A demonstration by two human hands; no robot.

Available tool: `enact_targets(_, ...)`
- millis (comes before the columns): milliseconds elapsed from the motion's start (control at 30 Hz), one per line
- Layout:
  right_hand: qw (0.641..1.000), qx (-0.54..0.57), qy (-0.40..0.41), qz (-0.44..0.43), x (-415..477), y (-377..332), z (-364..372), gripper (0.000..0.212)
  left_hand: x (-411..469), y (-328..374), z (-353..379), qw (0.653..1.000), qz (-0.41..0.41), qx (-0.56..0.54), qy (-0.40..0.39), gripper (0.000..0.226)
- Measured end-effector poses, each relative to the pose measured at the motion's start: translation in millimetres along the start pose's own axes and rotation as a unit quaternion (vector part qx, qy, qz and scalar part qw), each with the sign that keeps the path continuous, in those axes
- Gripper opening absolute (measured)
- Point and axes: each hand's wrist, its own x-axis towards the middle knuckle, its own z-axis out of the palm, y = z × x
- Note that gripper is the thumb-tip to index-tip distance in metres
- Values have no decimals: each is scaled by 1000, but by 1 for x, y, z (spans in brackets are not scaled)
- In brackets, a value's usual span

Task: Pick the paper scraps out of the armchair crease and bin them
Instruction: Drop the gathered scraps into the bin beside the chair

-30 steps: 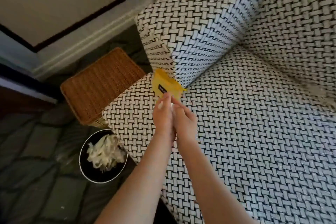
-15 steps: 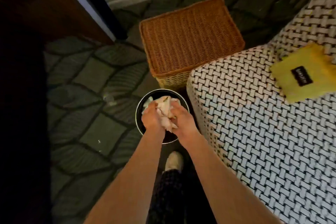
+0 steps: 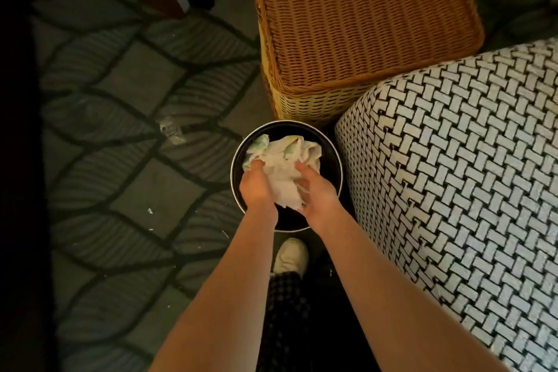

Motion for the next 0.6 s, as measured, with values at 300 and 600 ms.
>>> enact_targets(300, 998, 56, -26, 29, 0, 2, -27, 41, -5, 5, -17, 996, -55, -66, -10, 38)
enact_targets(600, 997, 74, -38, 3, -41, -27, -40, 42, -40, 6, -4, 997, 1, 75, -28, 42)
